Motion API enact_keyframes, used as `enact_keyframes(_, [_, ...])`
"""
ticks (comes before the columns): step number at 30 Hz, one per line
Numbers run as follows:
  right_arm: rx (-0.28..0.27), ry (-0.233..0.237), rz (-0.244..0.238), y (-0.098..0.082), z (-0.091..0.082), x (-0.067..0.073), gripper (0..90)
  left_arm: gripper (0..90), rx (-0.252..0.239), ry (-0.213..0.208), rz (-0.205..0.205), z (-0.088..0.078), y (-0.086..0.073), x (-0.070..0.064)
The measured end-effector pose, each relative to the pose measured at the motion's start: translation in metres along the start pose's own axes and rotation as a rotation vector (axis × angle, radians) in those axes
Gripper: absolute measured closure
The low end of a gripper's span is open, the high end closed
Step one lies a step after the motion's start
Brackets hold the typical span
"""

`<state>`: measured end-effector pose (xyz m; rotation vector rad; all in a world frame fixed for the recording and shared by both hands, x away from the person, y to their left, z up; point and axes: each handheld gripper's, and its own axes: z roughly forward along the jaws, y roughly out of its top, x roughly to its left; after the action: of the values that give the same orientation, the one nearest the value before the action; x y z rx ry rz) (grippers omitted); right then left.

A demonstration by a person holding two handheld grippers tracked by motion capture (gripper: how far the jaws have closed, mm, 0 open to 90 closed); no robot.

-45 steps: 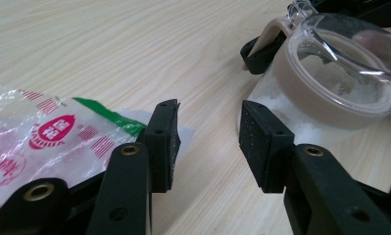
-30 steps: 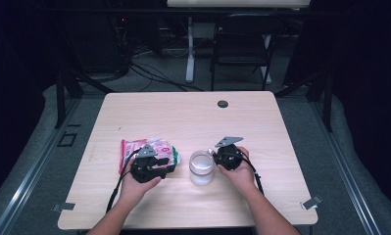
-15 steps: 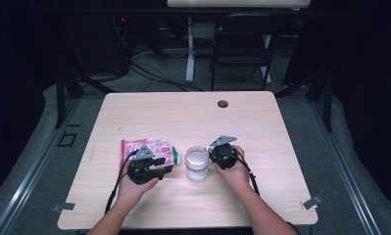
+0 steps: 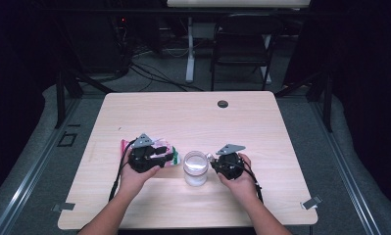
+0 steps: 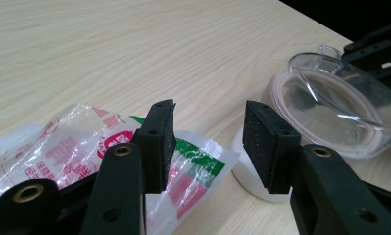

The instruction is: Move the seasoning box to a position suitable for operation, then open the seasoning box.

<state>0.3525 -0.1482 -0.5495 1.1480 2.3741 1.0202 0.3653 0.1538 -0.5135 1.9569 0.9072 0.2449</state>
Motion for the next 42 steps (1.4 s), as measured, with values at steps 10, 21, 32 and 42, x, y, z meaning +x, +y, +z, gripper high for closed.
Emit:
enact_keyframes(10, [-0.018, 0.036, -0.006, -0.004, -0.019, 0.002, 70.9, 60.0, 0.026, 0.001, 0.042, 0.007, 0.009, -0.008])
enact_keyframes(21, [-0.091, 0.027, 0.011, 0.008, -0.047, -0.003, 67.0, 63.7, 0.04, -0.02, 0.061, 0.008, 0.008, -0.015])
enact_keyframes(32, [-0.098, 0.042, 0.047, 0.016, -0.053, -0.007, 64.4, 63.6, 0.05, -0.029, 0.067, 0.011, 0.003, -0.021])
enact_keyframes(42, [-0.119, 0.058, 0.059, 0.022, -0.057, -0.008, 70.3, 71.0, 0.066, -0.053, 0.11, 0.008, 0.001, -0.032])
